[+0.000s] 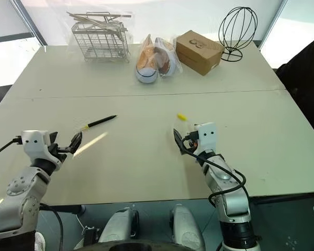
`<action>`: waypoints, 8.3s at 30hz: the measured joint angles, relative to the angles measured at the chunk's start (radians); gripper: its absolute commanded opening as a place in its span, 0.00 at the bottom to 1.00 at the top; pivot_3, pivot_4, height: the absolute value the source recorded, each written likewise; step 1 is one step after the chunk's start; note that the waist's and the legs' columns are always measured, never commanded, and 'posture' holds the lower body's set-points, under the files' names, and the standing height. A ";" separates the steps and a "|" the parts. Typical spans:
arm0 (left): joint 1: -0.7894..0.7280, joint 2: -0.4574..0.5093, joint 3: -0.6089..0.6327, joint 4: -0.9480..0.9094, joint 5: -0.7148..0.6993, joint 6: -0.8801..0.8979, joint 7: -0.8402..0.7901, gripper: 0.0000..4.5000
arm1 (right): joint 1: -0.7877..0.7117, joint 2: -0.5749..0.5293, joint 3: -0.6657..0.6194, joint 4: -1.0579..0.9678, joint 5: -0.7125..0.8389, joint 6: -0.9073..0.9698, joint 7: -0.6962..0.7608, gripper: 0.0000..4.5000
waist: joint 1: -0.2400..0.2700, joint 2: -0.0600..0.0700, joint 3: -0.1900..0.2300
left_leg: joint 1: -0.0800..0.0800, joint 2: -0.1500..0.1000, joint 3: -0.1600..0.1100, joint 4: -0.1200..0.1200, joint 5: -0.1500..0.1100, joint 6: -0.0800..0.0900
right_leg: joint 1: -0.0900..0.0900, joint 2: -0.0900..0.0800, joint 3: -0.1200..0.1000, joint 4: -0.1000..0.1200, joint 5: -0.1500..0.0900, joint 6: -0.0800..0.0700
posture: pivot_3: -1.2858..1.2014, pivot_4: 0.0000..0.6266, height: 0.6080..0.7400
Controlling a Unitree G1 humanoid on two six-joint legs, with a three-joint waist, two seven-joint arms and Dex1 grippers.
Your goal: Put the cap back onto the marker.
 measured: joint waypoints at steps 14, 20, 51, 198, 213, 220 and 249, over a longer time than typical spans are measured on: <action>0.011 0.010 -0.004 -0.020 -0.021 0.003 -0.032 1.00 | -0.040 -0.013 0.007 0.002 -0.010 0.002 0.030 0.98 | 0.002 0.000 0.000 | 0.000 0.000 0.000 0.000 0.000 0.000 | 0.000 0.000 0.000 0.000 0.000 0.000 | 0.52 0.24 1.00; 0.010 0.016 -0.013 -0.017 -0.012 0.001 -0.039 1.00 | -0.050 -0.020 0.008 0.003 -0.008 0.005 0.049 0.98 | 0.002 0.000 0.000 | 0.000 0.000 0.000 0.000 0.000 0.000 | 0.000 0.000 0.000 0.000 0.000 0.000 | 0.52 0.24 1.00; -0.274 0.284 -0.093 0.310 -0.001 -0.186 -0.431 1.00 | -0.165 -0.289 -0.004 -0.124 0.242 0.219 0.387 0.98 | 0.004 -0.001 0.001 | -0.001 -0.001 0.000 0.000 0.000 0.000 | 0.000 0.001 -0.002 0.000 0.000 -0.001 | 0.52 0.24 1.00; -0.488 0.430 -0.522 0.336 0.224 -0.445 -0.927 0.00 | -0.438 -0.422 0.343 0.112 -0.207 -0.158 0.707 0.01 | 0.004 -0.001 0.002 | -0.001 0.002 0.003 0.005 0.000 0.000 | 0.000 0.008 -0.001 0.004 0.001 0.002 | 0.52 0.24 1.00; -0.488 0.427 -0.522 0.336 0.225 -0.443 -0.908 0.00 | -0.417 -0.421 0.347 0.141 -0.246 -0.194 0.712 0.01 | 0.004 -0.001 0.002 | -0.001 0.002 0.003 0.006 0.000 0.000 | 0.000 0.009 -0.001 0.004 0.001 0.002 | 0.52 0.24 1.00; -0.488 0.413 -0.524 0.336 0.230 -0.443 -0.905 0.00 | -0.418 -0.409 0.347 0.141 -0.246 -0.194 0.711 0.01 | 0.004 -0.001 0.002 | -0.001 0.002 0.002 0.006 0.000 0.000 | 0.000 0.009 -0.001 0.004 0.001 0.002 | 0.52 0.24 1.00; -0.491 0.406 -0.541 0.367 0.236 -0.462 -0.904 0.00 | -0.438 -0.423 0.325 0.132 -0.244 -0.194 0.729 0.01 | 0.005 -0.001 0.002 | -0.001 0.002 0.002 0.009 0.000 0.001 | 0.001 0.009 -0.001 0.006 0.001 0.002 | 0.52 0.24 1.00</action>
